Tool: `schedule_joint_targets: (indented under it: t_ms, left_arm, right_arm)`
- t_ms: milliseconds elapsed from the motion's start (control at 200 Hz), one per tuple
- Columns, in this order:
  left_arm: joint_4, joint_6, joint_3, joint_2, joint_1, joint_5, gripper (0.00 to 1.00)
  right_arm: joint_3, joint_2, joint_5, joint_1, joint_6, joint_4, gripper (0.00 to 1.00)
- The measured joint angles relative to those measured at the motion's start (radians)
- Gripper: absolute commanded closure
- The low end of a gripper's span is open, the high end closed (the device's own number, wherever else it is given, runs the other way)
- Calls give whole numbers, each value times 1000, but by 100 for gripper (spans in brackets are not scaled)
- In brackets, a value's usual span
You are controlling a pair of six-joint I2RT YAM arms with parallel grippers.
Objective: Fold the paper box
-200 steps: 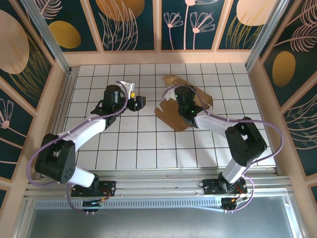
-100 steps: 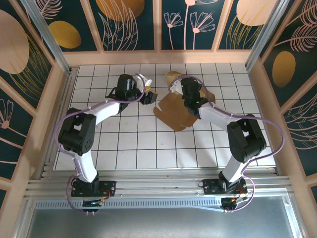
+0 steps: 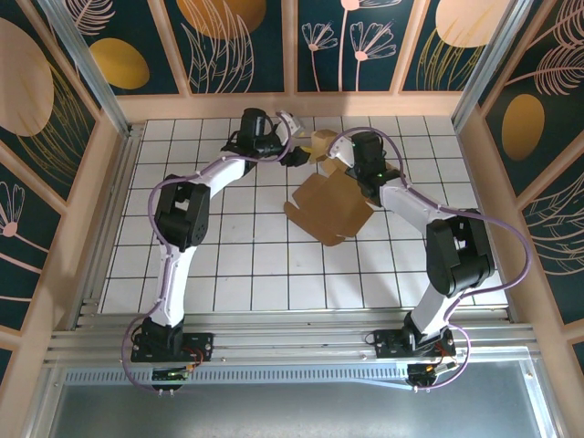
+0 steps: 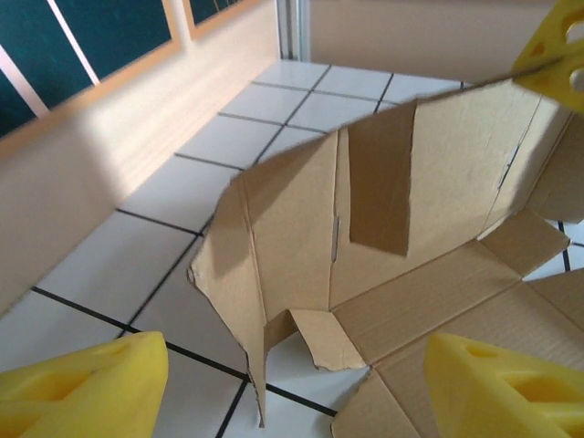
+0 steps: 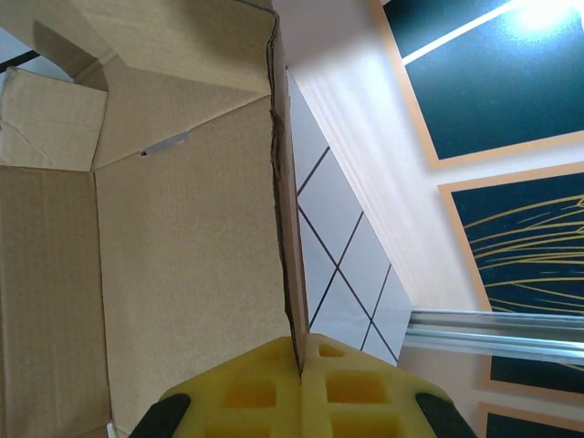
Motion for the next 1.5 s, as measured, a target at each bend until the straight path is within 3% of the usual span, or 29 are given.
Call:
schedule_joint_targets:
  t_ms: [275,506,686,791,826,981,1191,1356,1502]
  left_arm:
    - [-35,29,153,129,-32,-38,32]
    - [-49,7,250,196,-43,-39,54]
    - [-53,21,254,210,-47,-41,81]
    - [-49,35,256,212,-42,-62,95]
    - [-48,44,256,212,-40,-65,100]
    - [-43,82,255,212,-48,-75,100]
    - [-21,112,246,212,-59,-84,100]
    - [-11,116,240,212,-59,-83,100]
    - [11,120,228,211,-59,-83,100]
  right_arm:
    - [-18,0,-2,1,-2,39,100]
    - [-51,-3,3,10,-9,95,100]
    - [-66,-16,5,25,-8,101,100]
    - [-68,-30,-5,29,10,71,85]
    - [-68,-36,-18,29,27,56,72]
    - [-40,-55,-111,40,132,-72,40]
    - [158,-93,-381,8,410,-301,12]
    - [459,-59,-660,-171,693,-435,10]
    - [690,113,-811,-311,853,-544,16]
